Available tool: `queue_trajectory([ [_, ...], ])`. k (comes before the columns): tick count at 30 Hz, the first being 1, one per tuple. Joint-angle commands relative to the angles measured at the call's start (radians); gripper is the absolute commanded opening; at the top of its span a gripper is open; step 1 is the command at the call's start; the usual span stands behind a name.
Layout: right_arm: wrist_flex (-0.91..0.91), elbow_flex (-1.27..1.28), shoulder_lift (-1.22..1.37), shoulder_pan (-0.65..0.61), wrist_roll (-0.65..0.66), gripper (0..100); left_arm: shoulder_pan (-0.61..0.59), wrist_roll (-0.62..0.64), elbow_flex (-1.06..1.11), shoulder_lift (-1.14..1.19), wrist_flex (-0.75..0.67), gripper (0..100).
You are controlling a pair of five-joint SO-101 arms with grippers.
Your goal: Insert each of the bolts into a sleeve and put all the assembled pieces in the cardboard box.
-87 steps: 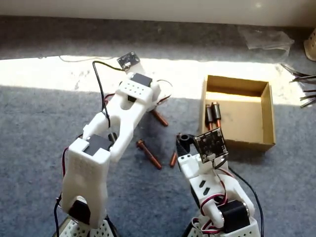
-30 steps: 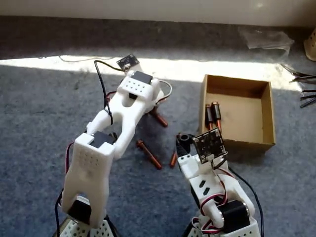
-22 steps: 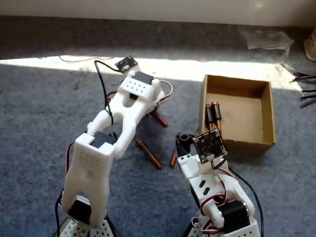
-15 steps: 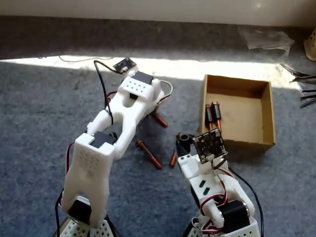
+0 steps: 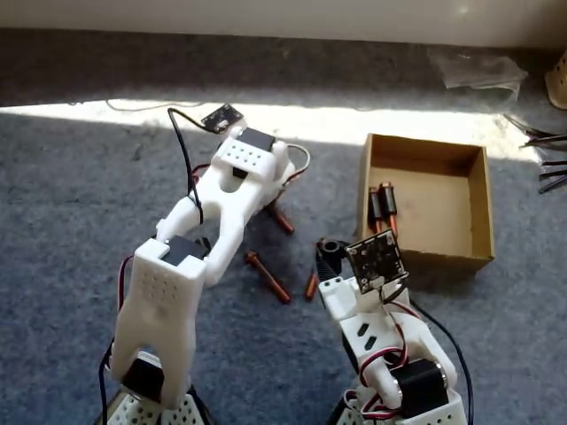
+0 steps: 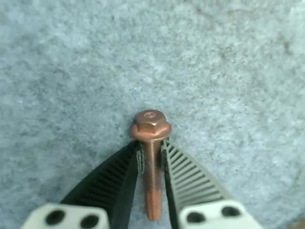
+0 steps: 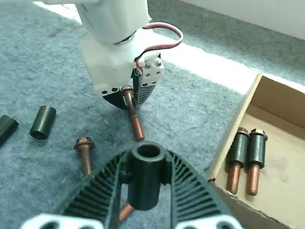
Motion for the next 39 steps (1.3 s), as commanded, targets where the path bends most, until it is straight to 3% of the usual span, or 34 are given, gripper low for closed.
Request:
queue_trajectory([
  [1,0.001,-0.008,-0.007,-0.010,0.012,0.4,-0.004,0.003,-0.033,-0.008,0.012,0],
  [4,0.002,-0.008,-0.007,-0.010,0.012,0.4,0.004,-0.044,-0.044,-0.016,0.044,0],
  [14,0.021,-0.008,-0.007,-0.015,0.012,0.4,0.024,-0.476,-0.199,-0.079,0.328,0],
  [26,0.018,0.018,-0.007,-0.016,0.012,0.4,0.025,-0.911,-0.360,-0.087,0.519,0],
  [32,0.016,0.027,-0.007,-0.054,0.012,0.4,0.022,-1.014,-0.438,-0.122,0.549,0],
  [39,0.019,0.028,-0.007,-0.067,0.011,0.4,0.024,-1.073,-0.358,-0.349,0.551,0],
])
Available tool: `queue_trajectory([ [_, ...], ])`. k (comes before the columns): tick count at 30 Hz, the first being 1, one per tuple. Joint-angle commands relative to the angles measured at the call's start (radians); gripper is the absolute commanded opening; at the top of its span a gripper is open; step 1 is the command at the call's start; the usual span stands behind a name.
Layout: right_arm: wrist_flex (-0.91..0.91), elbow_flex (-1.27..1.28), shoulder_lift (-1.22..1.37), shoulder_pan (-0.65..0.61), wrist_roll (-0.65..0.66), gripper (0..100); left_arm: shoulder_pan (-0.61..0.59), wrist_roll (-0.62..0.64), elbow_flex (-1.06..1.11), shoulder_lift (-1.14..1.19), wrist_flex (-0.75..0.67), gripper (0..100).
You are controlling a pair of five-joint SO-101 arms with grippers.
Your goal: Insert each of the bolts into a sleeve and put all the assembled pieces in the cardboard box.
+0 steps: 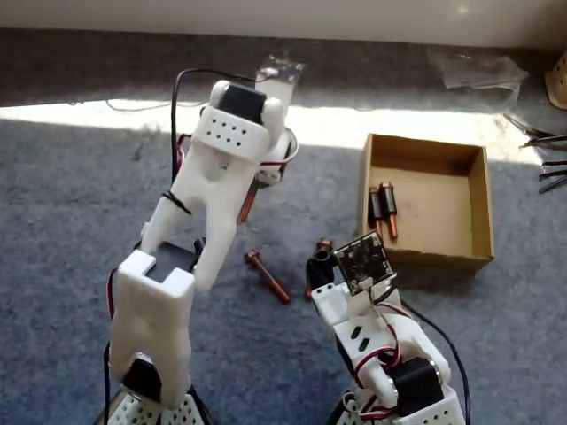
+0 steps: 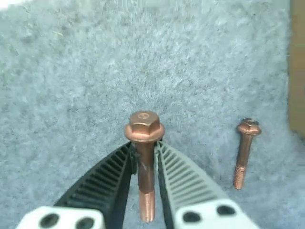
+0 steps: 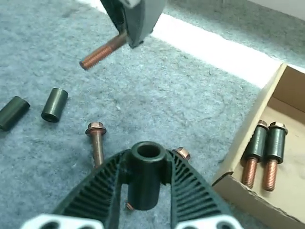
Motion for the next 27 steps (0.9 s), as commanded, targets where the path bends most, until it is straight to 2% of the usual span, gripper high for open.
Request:
queue_trajectory([
  [1,-0.001,-0.008,-0.007,-0.013,0.009,0.4,0.022,-0.052,0.048,-0.225,0.012,0],
  [6,-0.008,0.001,-0.007,-0.059,0.006,0.4,0.018,-0.054,0.159,-0.380,0.009,0],
  [10,-0.107,0.094,-0.007,-0.119,0.011,0.4,0.019,-0.054,0.242,-0.513,0.009,0],
  [15,-0.177,0.162,-0.007,-0.120,0.011,0.4,0.015,-0.071,0.377,-0.688,0.008,0],
  [19,-0.157,0.061,-0.005,-0.087,0.012,0.4,0.015,-0.212,0.486,-0.829,0.006,0],
  [23,-0.058,-0.088,-0.005,-0.073,0.012,0.4,0.015,-0.221,0.584,-0.957,0.005,0],
  [27,-0.047,-0.196,-0.005,-0.077,0.005,0.4,0.015,-0.224,0.680,-1.061,-0.043,0],
])
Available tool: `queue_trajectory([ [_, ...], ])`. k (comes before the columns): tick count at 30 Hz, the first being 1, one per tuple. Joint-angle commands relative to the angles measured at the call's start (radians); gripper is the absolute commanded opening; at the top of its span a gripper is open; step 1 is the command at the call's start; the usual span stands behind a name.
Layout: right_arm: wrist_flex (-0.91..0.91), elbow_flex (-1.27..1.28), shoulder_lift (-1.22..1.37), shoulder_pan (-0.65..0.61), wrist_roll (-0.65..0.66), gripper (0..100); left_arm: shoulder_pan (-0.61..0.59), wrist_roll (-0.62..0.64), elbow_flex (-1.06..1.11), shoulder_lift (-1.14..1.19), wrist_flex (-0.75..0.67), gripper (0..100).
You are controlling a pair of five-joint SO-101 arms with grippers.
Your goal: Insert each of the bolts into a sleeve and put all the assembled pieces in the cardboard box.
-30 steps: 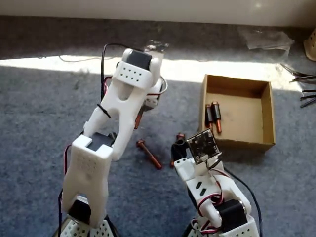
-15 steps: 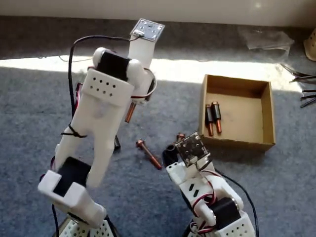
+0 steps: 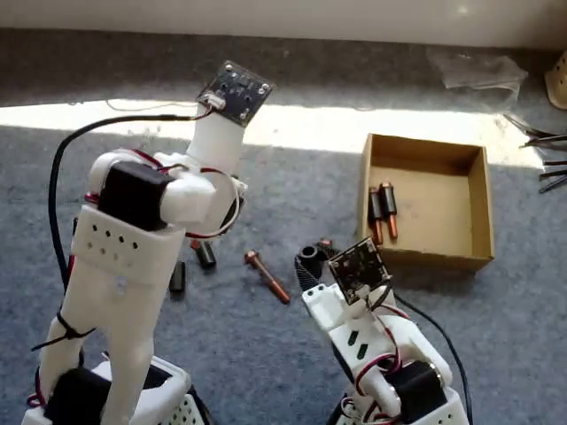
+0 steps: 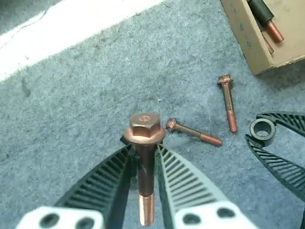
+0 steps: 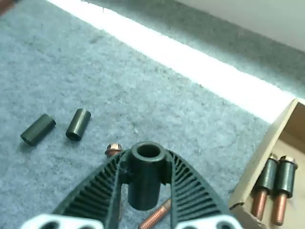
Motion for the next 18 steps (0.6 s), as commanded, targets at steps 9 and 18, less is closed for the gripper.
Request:
queue_trajectory([
  [9,-0.369,0.119,-0.005,0.002,0.011,0.4,0.015,-0.011,0.272,-0.358,-0.215,1],
  [18,-0.624,0.328,-0.004,0.002,0.086,0.4,0.016,-0.011,0.432,-0.478,-0.379,1],
])
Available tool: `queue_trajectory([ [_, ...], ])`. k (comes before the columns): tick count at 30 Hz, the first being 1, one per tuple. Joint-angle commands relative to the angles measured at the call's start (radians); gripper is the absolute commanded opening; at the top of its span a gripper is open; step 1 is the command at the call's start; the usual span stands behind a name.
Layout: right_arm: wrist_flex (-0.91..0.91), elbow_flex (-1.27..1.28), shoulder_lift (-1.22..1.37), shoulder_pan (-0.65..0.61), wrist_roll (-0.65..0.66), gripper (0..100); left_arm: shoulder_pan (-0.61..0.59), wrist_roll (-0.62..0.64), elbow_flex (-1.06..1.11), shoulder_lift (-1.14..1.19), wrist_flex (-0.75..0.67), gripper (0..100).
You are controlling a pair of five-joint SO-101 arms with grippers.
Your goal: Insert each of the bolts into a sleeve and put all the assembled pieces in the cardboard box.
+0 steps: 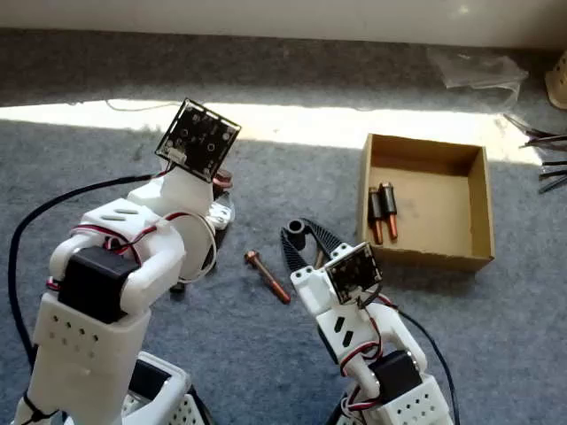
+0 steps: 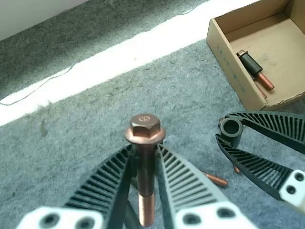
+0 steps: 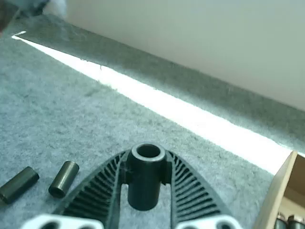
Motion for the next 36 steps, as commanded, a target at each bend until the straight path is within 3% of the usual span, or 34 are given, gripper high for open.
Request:
queue_trajectory([
  [1,-0.091,0.036,-0.005,0.002,0.083,0.4,0.016,-0.005,0.047,-0.065,-0.097,1],
  [10,-0.274,0.130,-0.002,-0.030,0.089,0.4,0.024,-0.003,0.229,-0.242,-0.336,1],
  [13,-0.263,0.137,-0.002,-0.068,0.084,0.4,0.024,0.002,0.318,-0.314,-0.434,1],
  [18,-0.206,0.137,-0.004,-0.076,-0.037,0.4,0.025,0.003,0.433,-0.397,-0.571,1],
  [25,-0.128,0.137,-0.004,-0.076,-0.046,0.4,0.025,0.008,0.452,-0.404,-0.649,1],
  [32,-0.074,0.137,-0.002,-0.076,-0.046,0.4,0.028,0.101,0.455,-0.403,-0.741,1],
  [36,-0.070,0.137,-0.005,-0.079,-0.046,0.4,0.108,0.097,0.527,-0.409,-0.829,1],
])
